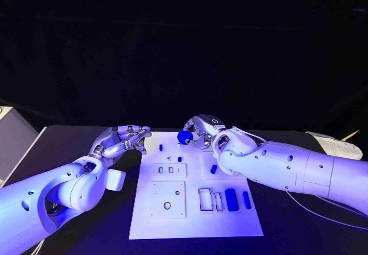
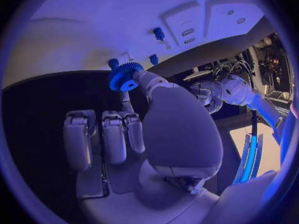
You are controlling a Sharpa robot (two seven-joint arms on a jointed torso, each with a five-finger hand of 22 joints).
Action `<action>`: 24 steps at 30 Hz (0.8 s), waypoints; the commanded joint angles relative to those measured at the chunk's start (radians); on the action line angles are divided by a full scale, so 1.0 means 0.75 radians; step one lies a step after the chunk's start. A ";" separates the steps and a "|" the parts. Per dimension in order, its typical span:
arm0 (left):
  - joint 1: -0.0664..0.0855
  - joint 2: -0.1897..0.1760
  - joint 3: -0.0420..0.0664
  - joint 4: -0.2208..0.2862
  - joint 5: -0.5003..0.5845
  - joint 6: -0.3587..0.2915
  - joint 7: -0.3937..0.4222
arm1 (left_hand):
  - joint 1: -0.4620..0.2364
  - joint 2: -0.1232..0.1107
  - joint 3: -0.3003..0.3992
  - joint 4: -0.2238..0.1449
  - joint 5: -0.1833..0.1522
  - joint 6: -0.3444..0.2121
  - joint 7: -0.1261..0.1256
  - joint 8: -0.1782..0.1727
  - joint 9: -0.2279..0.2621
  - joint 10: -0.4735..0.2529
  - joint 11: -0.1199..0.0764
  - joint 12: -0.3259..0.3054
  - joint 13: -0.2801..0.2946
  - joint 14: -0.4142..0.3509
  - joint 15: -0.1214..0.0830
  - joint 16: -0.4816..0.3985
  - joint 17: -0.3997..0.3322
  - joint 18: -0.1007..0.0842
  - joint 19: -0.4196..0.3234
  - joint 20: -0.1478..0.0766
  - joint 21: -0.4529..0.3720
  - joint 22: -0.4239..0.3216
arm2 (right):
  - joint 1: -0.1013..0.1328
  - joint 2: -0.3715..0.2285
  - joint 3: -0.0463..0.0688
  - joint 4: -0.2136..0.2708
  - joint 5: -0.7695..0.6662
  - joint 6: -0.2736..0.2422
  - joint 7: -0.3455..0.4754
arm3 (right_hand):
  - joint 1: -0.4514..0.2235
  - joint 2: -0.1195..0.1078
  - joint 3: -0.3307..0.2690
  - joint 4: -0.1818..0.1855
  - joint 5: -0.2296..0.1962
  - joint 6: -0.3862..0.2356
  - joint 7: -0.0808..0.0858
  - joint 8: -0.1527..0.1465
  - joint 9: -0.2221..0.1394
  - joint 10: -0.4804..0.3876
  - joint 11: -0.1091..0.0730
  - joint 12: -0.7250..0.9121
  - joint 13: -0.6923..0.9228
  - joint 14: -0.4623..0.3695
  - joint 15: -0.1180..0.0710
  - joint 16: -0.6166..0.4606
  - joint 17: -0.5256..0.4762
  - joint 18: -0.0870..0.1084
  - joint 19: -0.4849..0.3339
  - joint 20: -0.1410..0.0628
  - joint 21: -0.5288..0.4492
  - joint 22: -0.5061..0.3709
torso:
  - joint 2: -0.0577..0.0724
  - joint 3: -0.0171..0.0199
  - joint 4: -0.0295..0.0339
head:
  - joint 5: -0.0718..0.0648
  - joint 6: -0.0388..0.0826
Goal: Assemble the parts on the task board
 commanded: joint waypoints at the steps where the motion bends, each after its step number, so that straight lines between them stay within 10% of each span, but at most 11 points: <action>1: 0.001 0.004 0.001 0.004 -0.003 0.023 0.006 | 0.000 0.003 0.007 0.002 -0.006 -0.011 -0.002 0.009 0.002 -0.011 -0.002 -0.007 0.002 -0.010 -0.002 0.008 0.002 0.018 -0.007 0.001 0.006 0.002 | -0.006 0.021 -0.002 -0.017 -0.050 0.007 -0.014 | -0.013 -0.006 0.009 0.000 -0.010 0.049 -0.029 0.031 0.018 0.141 -0.010 0.003 0.350 0.141 -0.007 0.005 0.348 -0.019 0.108 -0.007 0.003 0.271 | 0.002 0.0012 -0.0001 | 0.000 0.000; 24: 0.001 0.006 0.001 0.005 -0.003 0.023 0.005 | -0.003 0.004 0.010 0.000 -0.006 -0.013 -0.003 0.013 0.007 -0.011 -0.003 -0.004 0.003 -0.013 -0.002 0.013 0.001 0.018 -0.019 0.003 0.022 0.012 | -0.040 0.102 -0.004 -0.100 -0.068 0.090 -0.043 | -0.030 -0.019 0.012 -0.002 -0.030 0.040 -0.026 0.027 0.017 0.141 -0.008 0.003 0.350 0.141 -0.005 0.005 0.348 -0.019 0.108 -0.005 0.003 0.271 | 0.001 0.0024 -0.0002 | 0.014 -0.013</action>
